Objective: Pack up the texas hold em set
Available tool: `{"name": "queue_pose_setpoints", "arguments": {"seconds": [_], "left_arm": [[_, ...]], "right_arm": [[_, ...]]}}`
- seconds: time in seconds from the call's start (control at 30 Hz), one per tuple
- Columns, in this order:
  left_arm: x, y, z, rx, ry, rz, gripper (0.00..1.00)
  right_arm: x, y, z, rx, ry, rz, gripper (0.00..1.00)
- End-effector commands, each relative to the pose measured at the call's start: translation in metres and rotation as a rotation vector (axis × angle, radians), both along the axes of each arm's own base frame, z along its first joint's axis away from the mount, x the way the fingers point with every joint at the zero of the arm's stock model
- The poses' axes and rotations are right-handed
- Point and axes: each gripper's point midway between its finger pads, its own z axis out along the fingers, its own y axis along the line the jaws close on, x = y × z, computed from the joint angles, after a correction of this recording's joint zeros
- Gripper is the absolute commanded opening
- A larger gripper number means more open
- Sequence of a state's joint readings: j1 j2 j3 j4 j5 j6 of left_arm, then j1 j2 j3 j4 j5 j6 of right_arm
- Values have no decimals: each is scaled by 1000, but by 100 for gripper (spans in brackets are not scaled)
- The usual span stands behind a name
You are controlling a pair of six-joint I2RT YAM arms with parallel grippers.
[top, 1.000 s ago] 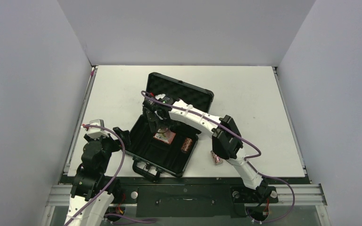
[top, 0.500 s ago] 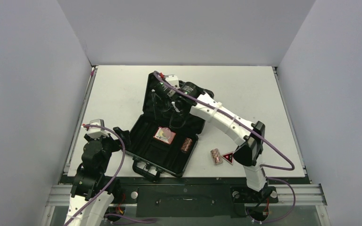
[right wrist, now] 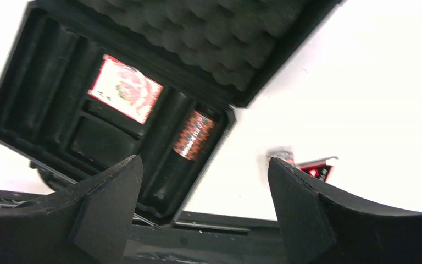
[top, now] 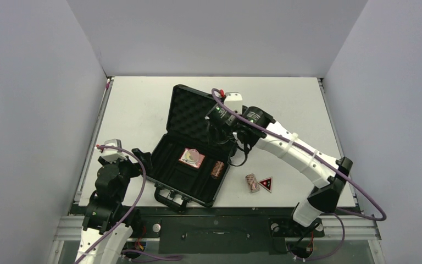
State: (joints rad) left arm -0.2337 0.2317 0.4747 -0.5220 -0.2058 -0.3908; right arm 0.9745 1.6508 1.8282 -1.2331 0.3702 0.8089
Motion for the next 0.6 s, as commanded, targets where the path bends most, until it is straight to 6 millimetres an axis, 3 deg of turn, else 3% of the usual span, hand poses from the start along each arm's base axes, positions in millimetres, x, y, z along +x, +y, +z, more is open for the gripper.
{"name": "queue_pose_setpoints", "arguments": {"seconds": [0.0, 0.1, 0.4, 0.57], "left_arm": [[4, 3, 11, -14, -37, 25, 96], [4, 3, 12, -14, -41, 26, 96], [3, 6, 13, -13, -47, 41, 96], [4, 7, 12, -12, -44, 44, 96]], "right_arm": [[-6, -40, 5, 9, -67, -125, 80], [-14, -58, 3, 30, -84, -168, 80], [-38, -108, -42, 122, 2, -292, 81], [-49, -144, -73, 92, 39, -377, 81]]}}
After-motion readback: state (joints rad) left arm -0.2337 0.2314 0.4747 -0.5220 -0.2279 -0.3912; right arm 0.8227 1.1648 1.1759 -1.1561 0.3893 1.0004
